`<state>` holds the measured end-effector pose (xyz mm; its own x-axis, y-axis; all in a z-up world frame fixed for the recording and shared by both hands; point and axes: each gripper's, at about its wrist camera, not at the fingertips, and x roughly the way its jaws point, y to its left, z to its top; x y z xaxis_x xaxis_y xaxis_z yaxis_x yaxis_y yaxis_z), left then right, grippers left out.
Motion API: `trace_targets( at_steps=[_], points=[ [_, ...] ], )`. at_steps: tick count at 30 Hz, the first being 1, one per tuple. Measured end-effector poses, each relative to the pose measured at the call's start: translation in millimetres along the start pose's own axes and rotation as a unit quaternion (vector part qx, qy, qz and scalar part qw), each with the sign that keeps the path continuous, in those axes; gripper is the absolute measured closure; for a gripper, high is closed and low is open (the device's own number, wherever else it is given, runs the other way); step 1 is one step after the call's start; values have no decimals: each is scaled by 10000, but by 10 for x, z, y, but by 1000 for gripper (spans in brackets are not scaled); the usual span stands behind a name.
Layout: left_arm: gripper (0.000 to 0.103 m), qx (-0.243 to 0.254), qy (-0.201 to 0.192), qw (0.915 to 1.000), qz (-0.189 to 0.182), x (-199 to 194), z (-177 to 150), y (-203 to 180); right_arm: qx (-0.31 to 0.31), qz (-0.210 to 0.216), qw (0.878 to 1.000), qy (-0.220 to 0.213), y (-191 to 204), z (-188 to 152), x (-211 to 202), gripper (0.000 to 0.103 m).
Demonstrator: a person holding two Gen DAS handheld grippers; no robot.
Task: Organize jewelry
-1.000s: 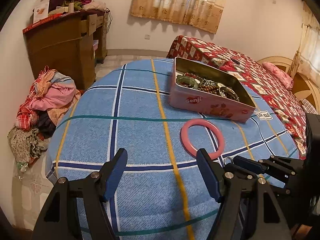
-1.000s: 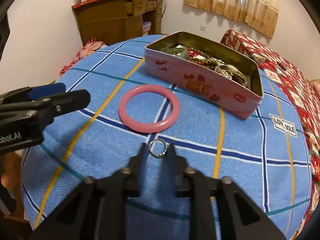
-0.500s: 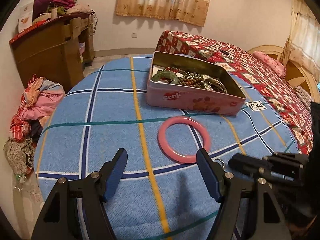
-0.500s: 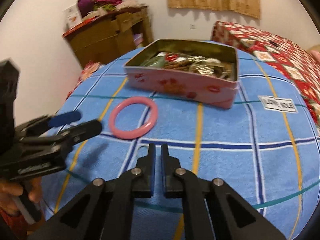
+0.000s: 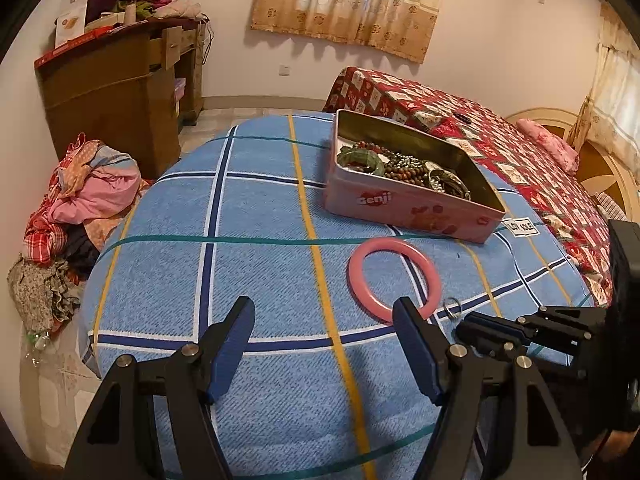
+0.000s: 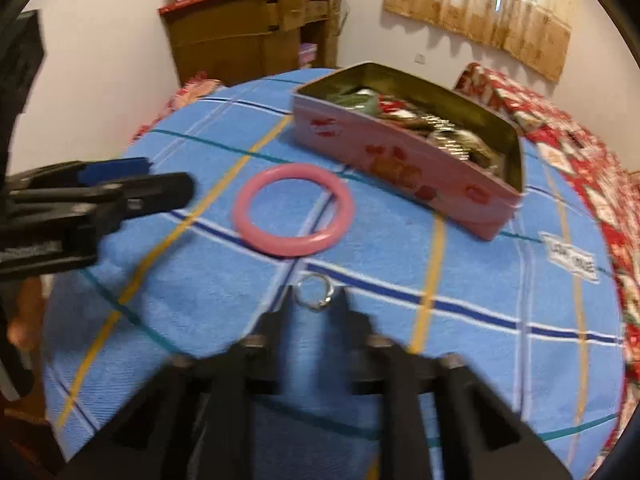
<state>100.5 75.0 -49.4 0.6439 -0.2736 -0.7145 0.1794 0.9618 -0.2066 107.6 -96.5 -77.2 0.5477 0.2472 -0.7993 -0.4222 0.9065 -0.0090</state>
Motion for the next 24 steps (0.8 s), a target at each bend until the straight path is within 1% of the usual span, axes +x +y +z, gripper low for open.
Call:
trace_targets(
  at_steps=[2,5,7,10,12,13,14,16,19,21,22,24],
  points=[
    [31,34,-20,10000,-34,-5,12,-13,81,21,10000,11,-71,-12,-9,102],
    [31,73,-7,9999,-87,25,11,-39,227,126,9996,-50,-140,-28,-36,102],
    [31,116,31,9999,-48,55,6,-55,347,209,9991,-130,-172,-38,-71,102],
    [31,70,44,9999,-89,72,18,-53,401,334,9980,-355,-186,-23,-149,101],
    [31,79,46,9999,-95,79,22,-60,335,318,9983,-343,-158,16,-143,94],
    [31,97,38,9999,-71,78,24,-64,284,252,9988,-301,-139,44,-115,85],
    [31,98,47,9999,-75,84,22,-63,231,212,9992,-261,-130,70,-75,73],
    [31,121,64,9999,-61,90,20,-59,129,233,9994,-214,-98,104,-17,59],
    [31,75,50,9999,-55,83,25,-20,-133,233,9996,-36,-15,150,99,58],
    [31,35,38,10000,-64,74,22,-1,-375,83,9993,-28,48,170,129,61],
    [31,16,39,10000,-62,72,27,9,-442,102,9990,-24,61,186,148,63],
    [31,8,12,10000,-82,51,25,15,-480,139,9987,-17,48,191,170,64]
  ],
)
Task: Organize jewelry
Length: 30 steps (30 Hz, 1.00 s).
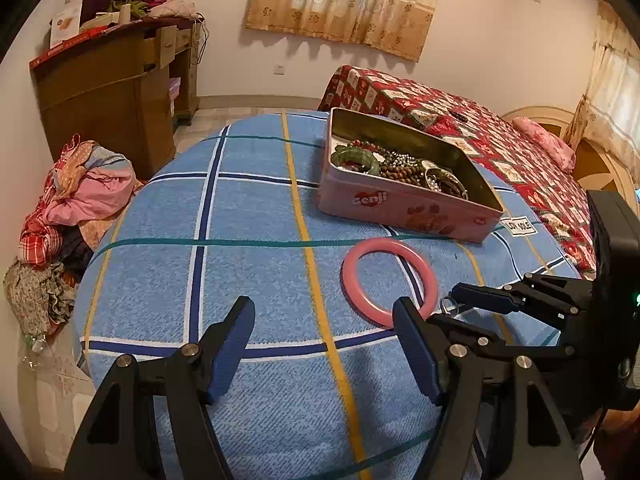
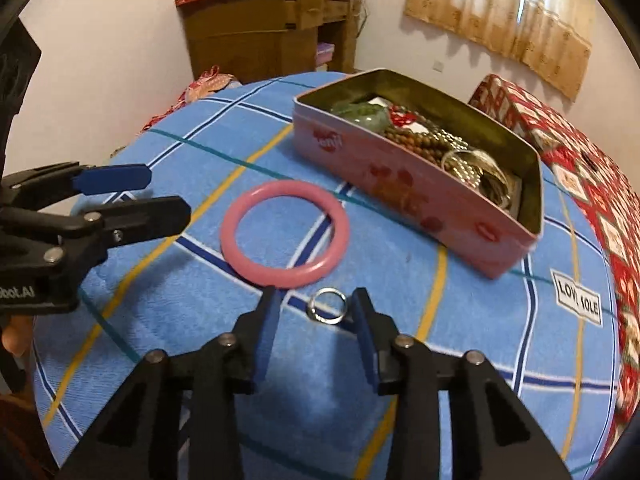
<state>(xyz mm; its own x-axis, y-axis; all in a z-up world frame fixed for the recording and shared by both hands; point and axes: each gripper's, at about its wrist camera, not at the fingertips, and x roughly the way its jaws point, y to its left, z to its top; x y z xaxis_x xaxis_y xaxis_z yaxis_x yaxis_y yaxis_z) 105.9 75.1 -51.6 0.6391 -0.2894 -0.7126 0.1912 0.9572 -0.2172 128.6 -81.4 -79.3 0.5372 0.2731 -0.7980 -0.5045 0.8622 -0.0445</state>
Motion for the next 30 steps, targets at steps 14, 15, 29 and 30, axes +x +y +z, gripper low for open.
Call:
trace_targets(
  at_steps=[14,15,29,30],
  points=[
    [31,119,6,9997,-211,53,-10,-81,441,-111,9986,-285,-91,-138,-205,81],
    [31,140,33,9995,-270,66,-5,-99,462,-204,9981,-351,-96,-142,-244,81],
    [31,896,857,9919,-263,681,262,-683,791,-793,9910,-728,-397,-119,-470,81],
    [31,916,752,9928,-188,686,276,-706,820,-787,9908,-739,-418,-111,-461,81]
  ],
)
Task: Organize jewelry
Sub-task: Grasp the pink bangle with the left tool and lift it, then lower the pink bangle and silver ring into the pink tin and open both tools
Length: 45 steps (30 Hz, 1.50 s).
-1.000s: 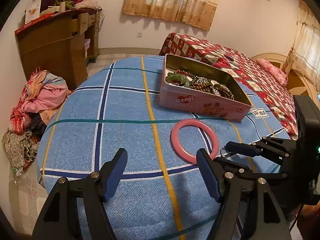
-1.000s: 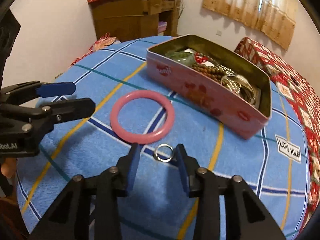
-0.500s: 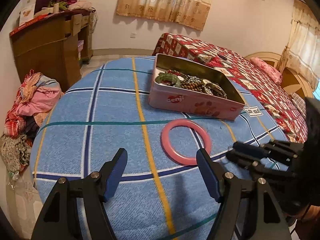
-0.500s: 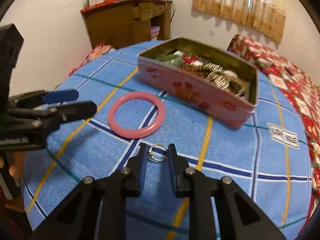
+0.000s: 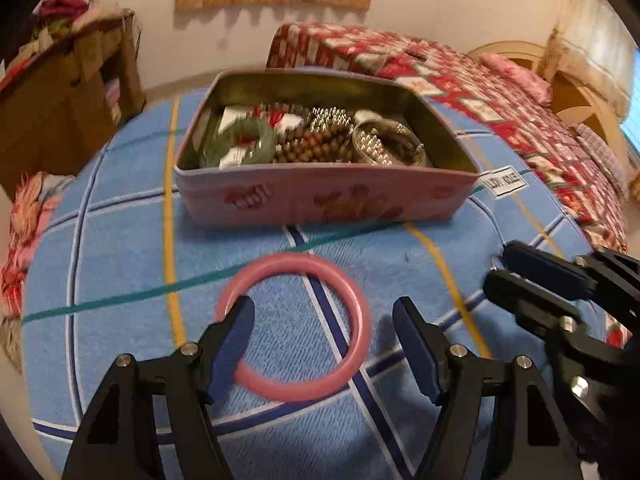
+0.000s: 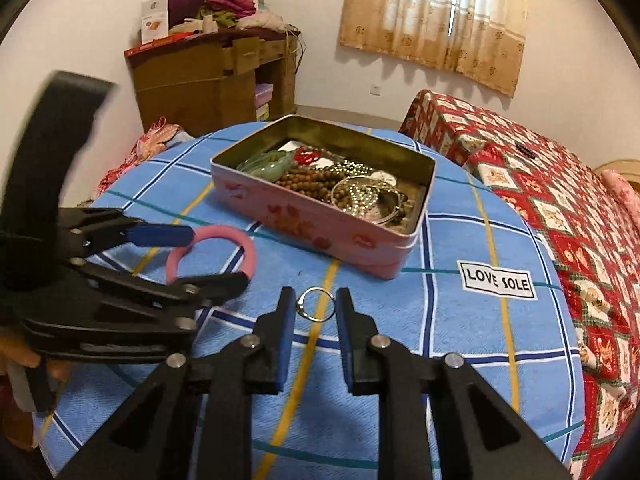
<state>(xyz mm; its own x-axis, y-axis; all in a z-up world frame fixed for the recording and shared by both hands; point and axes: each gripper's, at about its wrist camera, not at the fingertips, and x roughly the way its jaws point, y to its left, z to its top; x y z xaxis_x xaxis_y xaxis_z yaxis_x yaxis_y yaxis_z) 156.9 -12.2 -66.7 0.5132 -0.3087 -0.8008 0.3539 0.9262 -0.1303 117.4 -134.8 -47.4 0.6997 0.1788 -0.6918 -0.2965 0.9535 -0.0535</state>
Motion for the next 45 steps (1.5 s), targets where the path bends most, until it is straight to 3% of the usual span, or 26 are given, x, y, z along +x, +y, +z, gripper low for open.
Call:
trace_targets(
  at_steps=[6,8,10,13,18,35,45],
  points=[
    [31,-85,-91,9999,90,-8,-6,65,156,114,9998,-53,-66,13,4,81],
    [47,-179,-143,9996,152,-22,-8,118,199,119,9997,-52,-78,11,13,81],
    [78,-317,-184,9992,186,-40,-18,195,235,144,9996,-52,-80,3,26,81],
    [82,-612,-212,9978,-102,-38,-14,317,290,173,9994,-68,-76,-3,23,81],
    [93,-547,-212,9978,-295,-30,-19,267,290,173,9994,-58,-63,3,7,81],
    [95,-450,-991,9920,-641,-569,-107,359,306,159,9993,-129,-26,24,-62,81],
    [95,25,-1456,9867,-724,-718,367,99,398,56,9981,-470,-121,278,-204,81]
  ],
)
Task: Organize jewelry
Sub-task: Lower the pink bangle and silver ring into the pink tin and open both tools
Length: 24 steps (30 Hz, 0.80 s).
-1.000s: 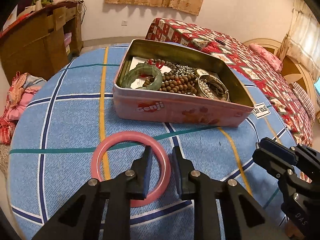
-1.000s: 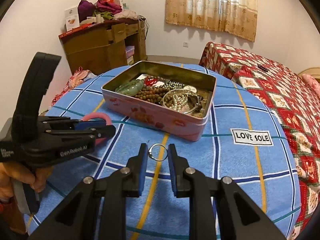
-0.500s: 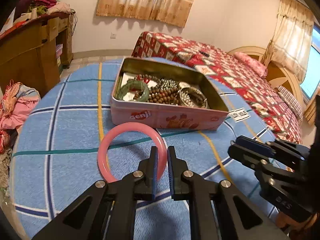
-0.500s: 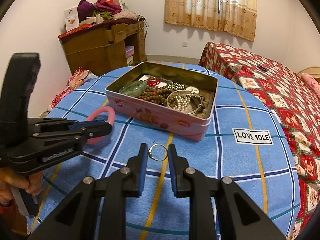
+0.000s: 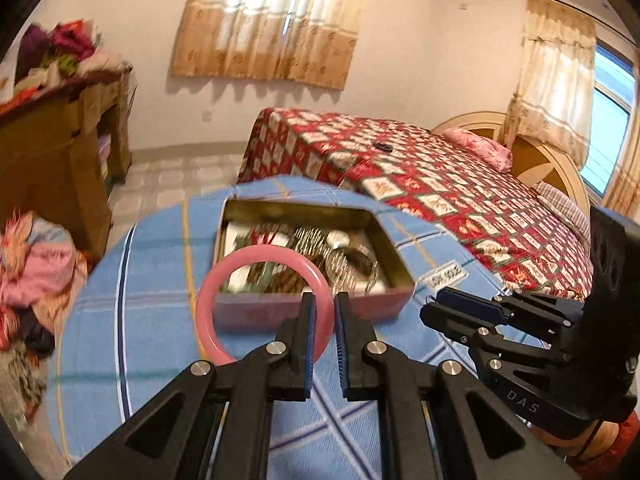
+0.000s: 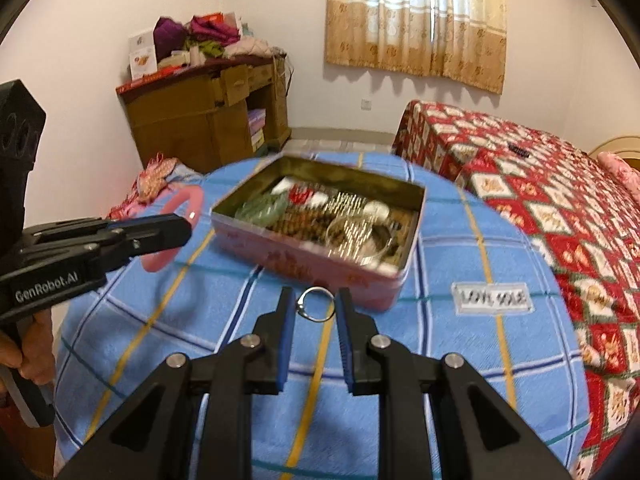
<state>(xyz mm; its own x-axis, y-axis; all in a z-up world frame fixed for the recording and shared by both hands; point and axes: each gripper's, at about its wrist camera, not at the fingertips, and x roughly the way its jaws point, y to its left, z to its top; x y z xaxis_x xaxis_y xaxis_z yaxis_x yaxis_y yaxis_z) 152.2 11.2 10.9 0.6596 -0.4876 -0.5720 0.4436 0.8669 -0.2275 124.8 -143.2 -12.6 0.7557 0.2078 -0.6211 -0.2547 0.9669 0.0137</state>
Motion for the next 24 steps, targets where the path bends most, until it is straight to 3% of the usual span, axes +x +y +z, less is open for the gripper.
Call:
trace_targets(
  at_steps=[8,12,20,24],
  points=[
    [95,288,-9,9995,84,432,314,-9,329,-147,9988,-317,-225,472,279,81],
    [95,308,147,9993,140,710,348,62,464,-139,9986,-212,-342,588,566,81],
    [94,407,485,9979,150,966,212,176,524,345,9973,393,-248,291,801,81],
    [94,330,544,9979,139,1014,149,233,420,241,9978,443,-169,229,838,81]
  ],
)
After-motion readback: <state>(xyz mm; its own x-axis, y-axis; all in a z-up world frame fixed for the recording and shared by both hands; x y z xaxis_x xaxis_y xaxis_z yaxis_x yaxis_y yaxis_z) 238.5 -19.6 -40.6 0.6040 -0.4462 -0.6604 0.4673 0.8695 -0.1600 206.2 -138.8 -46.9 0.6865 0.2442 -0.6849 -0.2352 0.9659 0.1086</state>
